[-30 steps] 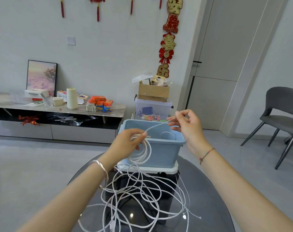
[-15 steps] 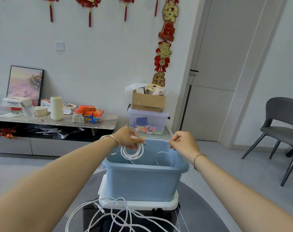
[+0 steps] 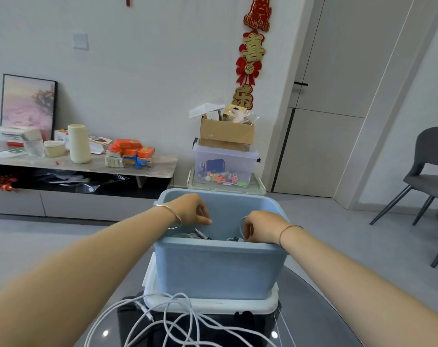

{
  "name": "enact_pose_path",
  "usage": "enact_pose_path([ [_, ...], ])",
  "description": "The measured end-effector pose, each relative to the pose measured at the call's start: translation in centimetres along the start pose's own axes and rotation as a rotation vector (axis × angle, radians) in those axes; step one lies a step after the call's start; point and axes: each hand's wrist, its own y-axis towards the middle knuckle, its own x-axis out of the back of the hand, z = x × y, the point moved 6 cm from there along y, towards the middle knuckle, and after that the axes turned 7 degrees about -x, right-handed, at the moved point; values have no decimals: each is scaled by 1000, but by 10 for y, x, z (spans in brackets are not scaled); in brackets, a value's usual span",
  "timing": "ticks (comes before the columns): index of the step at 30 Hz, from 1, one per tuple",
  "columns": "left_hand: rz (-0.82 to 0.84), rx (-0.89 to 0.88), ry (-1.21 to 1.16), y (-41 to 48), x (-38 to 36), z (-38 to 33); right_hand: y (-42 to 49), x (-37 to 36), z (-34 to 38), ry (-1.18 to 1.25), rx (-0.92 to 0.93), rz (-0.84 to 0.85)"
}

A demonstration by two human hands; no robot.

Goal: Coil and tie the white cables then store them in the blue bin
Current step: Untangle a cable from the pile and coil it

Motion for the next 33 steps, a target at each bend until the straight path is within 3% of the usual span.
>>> enact_pose_path([
  [6, -169, -138, -163, -35, 30, -31, -25, 23, -6, 272, -3, -167],
  [11, -237, -150, -175, -84, 35, -44, -58, 34, -2, 582, 15, -224],
  [18, -470, -171, -211, -178, 22, -71, -141, 20, 19, 779, 94, -385],
  [20, -460, -160, -225, -197, 9, -76, -160, 7, 27, 797, 131, -354],
  [27, -192, -85, -243, -245, -59, -69, -200, -80, 49, 727, 138, -17],
  [30, -152, -50, -256, -259, -81, -60, -211, -103, 57, 731, 107, 15],
  [33, -143, -3, -284, -267, -94, -51, -213, -118, 66, 565, 91, 33],
])
